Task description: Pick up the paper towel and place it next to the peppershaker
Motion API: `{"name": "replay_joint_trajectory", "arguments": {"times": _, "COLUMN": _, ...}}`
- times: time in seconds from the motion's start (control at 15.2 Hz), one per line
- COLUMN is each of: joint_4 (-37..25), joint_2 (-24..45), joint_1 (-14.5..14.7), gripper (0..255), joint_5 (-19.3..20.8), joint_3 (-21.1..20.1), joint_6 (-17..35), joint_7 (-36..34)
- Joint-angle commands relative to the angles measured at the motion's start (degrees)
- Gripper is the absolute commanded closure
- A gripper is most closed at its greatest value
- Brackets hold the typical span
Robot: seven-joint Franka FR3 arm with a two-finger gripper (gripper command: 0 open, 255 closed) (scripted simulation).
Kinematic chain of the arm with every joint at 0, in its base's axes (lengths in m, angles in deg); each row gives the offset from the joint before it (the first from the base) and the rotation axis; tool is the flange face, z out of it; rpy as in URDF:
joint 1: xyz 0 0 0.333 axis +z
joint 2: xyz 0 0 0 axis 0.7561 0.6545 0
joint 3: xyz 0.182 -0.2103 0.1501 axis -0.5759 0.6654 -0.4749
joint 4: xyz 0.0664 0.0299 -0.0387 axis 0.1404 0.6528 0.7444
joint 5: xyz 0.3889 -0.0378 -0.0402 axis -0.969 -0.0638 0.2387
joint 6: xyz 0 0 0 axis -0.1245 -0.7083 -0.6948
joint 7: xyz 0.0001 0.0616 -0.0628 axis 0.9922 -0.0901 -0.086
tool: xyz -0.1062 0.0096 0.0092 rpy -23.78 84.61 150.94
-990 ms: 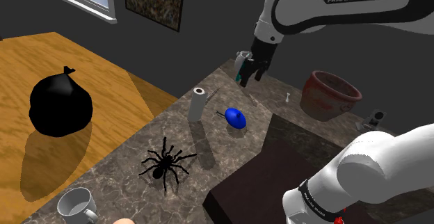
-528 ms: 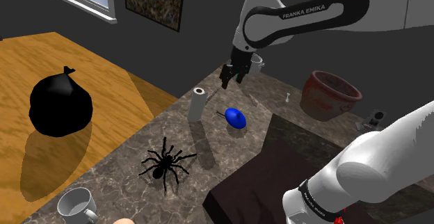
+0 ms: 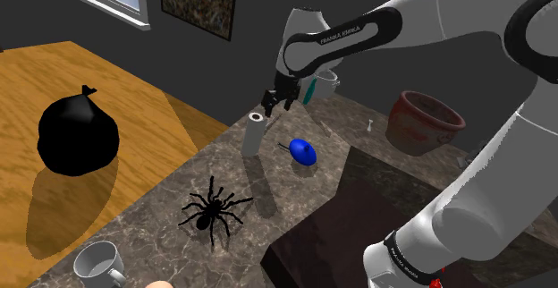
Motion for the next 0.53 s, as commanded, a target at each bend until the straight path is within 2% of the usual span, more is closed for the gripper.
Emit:
{"name": "replay_joint_trajectory", "arguments": {"times": 0.0, "joint_4": -3.8, "joint_2": 4.7, "joint_1": 0.1, "gripper": 0, "joint_5": 1.1, "joint_3": 0.3, "joint_6": 1.4, "joint_7": -0.7}}
{"name": "replay_joint_trajectory", "arguments": {"times": 0.46, "joint_4": -17.5, "joint_2": 20.0, "joint_1": 1.1, "gripper": 0, "joint_5": 3.9, "joint_3": 1.6, "joint_6": 4.5, "joint_7": -2.8}}
